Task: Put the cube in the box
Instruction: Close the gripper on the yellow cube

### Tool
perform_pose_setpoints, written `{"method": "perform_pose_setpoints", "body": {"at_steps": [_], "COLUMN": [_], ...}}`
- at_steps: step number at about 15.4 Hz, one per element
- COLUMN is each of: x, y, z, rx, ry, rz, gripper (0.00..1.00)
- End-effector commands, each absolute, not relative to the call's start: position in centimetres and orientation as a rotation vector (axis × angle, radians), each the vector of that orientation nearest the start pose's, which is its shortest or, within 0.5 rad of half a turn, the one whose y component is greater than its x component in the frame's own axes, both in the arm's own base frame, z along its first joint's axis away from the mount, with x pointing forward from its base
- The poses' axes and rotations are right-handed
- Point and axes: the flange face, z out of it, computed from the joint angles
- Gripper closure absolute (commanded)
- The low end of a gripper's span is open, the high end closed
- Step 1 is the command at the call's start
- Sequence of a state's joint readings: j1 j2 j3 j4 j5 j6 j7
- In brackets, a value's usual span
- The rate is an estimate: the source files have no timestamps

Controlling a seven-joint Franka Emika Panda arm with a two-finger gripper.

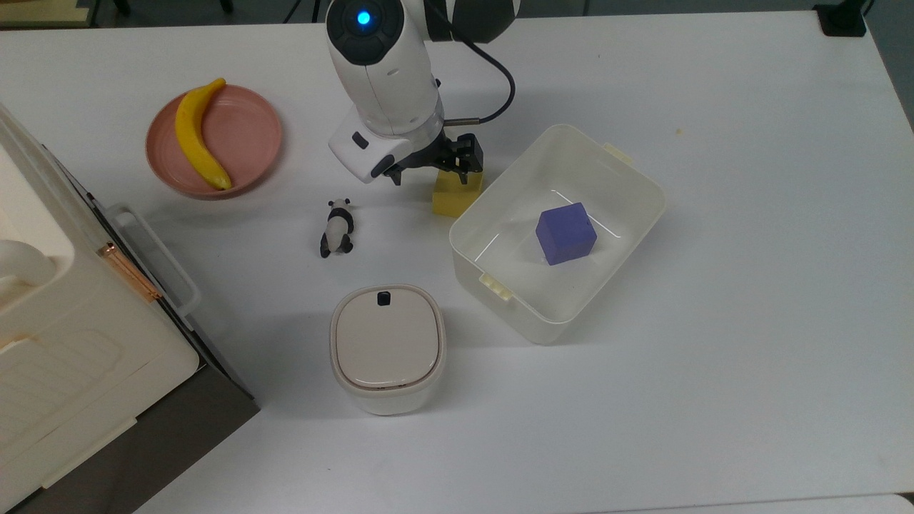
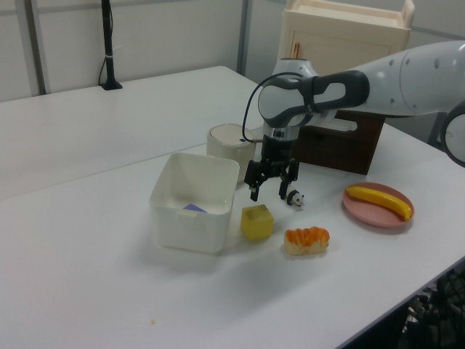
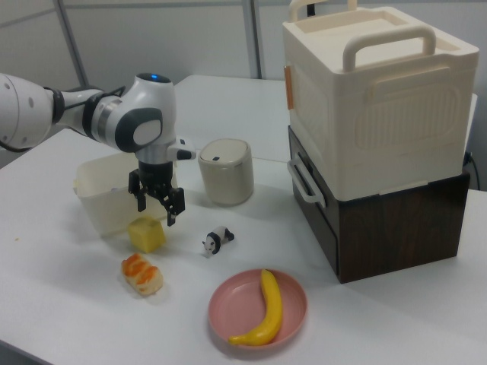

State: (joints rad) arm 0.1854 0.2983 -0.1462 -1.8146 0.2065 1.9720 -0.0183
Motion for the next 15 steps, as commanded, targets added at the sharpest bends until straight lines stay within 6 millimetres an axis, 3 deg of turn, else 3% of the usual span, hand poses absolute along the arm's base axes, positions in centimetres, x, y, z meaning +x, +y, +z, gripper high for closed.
{"method": "perform_pose_setpoints", "body": {"at_steps": [1,9,15], "x": [60.0,59.5,60.0], "y": [5.3,8.1,9.6], "z": [34.9,34.3,32.1], "rx": [-2.965,-2.926,-2.945], "ry": [-0.013,-0.031,-0.044], "rz": [0.181,0.186,0.17], "gripper": [0.0,0.0,0.0]}}
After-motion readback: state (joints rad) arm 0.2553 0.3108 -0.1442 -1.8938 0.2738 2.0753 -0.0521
